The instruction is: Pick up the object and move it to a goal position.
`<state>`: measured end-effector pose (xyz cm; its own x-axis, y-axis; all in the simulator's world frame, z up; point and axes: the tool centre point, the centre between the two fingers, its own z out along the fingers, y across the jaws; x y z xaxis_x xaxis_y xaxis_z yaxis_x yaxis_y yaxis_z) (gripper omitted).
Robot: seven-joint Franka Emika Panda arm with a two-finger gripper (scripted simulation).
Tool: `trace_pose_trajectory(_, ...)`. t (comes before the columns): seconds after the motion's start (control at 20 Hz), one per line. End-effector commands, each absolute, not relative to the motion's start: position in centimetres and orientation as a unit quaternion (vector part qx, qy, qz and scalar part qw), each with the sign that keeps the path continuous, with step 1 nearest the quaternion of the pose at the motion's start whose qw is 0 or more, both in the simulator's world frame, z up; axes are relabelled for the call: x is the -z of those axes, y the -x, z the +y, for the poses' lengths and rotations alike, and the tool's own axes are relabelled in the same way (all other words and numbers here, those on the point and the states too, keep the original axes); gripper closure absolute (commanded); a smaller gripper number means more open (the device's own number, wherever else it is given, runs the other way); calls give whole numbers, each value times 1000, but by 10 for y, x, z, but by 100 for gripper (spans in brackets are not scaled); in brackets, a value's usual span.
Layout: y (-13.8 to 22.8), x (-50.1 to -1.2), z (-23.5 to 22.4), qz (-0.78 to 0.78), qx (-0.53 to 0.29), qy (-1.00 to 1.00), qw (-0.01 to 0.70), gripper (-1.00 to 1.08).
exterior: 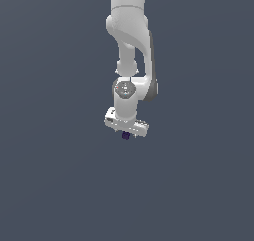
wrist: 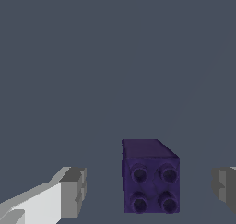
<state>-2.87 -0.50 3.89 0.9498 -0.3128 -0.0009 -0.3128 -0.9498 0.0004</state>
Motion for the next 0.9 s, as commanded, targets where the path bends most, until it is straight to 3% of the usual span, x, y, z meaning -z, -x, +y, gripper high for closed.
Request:
trace_pose_trajectory(0.0,29,-29,-5,-159,0,-987,0,-92)
trace_pose_trajectory(0.25,28,-22,-5,-159,0,-987,0,-92)
trace_pose_trajectory(0.3,28,-22,-5,-159,0,-987,0,108)
trace_pose_trajectory(0.85,27,-23,-5,-159,-1,-987,0,108)
